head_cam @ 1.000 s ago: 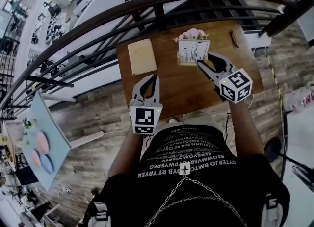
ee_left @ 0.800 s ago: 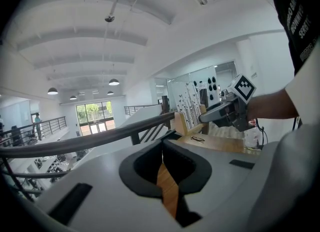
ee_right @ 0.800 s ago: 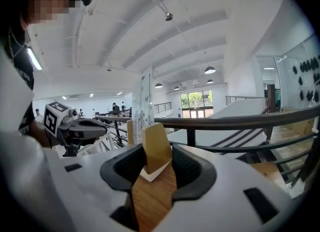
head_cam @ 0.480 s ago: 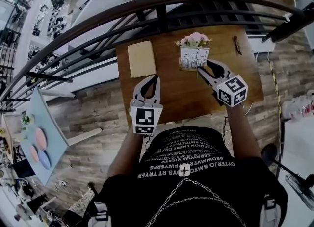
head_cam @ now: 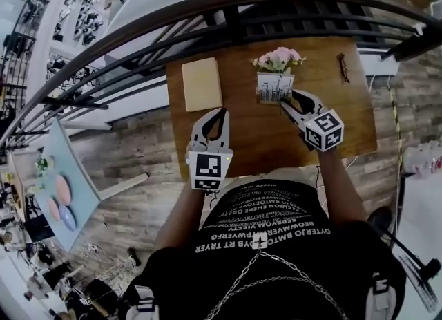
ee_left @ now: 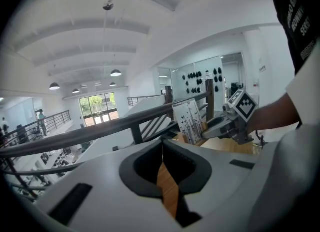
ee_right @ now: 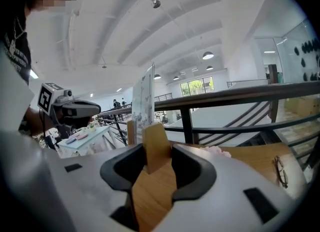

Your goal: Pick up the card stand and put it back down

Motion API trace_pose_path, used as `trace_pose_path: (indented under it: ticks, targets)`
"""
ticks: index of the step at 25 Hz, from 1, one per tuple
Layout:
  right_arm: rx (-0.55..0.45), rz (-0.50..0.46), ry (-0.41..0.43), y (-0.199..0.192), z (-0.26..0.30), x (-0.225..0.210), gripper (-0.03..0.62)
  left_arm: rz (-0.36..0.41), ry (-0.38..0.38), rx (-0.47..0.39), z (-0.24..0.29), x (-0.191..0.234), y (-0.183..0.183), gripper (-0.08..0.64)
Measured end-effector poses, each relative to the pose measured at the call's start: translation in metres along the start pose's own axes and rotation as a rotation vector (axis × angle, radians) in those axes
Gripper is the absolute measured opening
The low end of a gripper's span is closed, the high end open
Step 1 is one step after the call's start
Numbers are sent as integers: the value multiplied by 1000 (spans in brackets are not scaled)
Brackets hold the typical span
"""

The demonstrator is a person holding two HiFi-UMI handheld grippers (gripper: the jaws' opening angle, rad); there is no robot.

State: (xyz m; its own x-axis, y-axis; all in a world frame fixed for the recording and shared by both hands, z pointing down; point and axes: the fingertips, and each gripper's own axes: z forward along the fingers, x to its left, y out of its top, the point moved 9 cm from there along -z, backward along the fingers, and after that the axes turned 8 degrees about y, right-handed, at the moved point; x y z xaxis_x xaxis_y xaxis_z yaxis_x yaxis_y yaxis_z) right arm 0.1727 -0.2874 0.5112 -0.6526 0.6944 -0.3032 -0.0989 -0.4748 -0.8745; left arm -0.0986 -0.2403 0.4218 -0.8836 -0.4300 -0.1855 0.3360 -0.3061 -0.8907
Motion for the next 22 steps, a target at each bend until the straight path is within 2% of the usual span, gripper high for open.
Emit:
trace_pose_path:
  ticks: [8, 15, 22]
  targets:
    - [75, 28, 8, -37, 25, -38, 181, -31, -4, 36, 32, -5, -11, 28]
    - [131, 60, -2, -71, 46, -59, 180, -21, -24, 61, 50, -11, -13, 28]
    - [187, 33, 15, -93, 68, -73, 179, -42, -14, 104, 52, -10, -25, 28]
